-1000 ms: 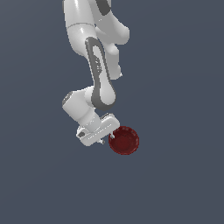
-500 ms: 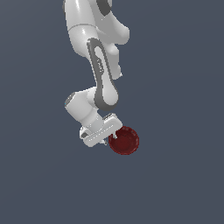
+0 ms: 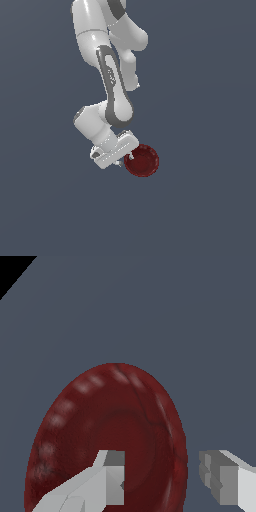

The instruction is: Pick up the object and move it to a goal position.

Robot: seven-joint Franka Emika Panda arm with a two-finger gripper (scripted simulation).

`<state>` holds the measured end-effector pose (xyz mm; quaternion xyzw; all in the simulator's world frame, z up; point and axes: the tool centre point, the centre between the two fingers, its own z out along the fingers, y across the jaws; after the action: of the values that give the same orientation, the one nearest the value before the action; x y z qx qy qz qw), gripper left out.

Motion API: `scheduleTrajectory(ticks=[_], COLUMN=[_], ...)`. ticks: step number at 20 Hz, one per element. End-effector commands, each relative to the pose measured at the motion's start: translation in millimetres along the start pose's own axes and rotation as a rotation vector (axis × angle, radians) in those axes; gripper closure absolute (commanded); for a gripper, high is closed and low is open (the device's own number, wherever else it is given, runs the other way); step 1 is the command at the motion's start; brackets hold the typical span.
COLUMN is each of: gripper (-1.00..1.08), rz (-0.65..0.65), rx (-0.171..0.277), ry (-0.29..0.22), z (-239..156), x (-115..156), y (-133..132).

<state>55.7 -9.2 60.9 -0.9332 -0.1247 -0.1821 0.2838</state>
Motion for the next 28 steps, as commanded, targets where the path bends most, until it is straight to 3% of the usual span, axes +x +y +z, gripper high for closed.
scheduleTrajectory(ticks=[1,13,28], gripper=[-0.2,-0.2,-0.2], rz=[-0.001,-0.013,-0.013], rx=[0.003,0.021,0.021], ry=[0.008,0.075,0.078], z=[0.0,-1.0,27.1], x=[0.4,3.8,5.1], y=[1.2,11.4,11.2])
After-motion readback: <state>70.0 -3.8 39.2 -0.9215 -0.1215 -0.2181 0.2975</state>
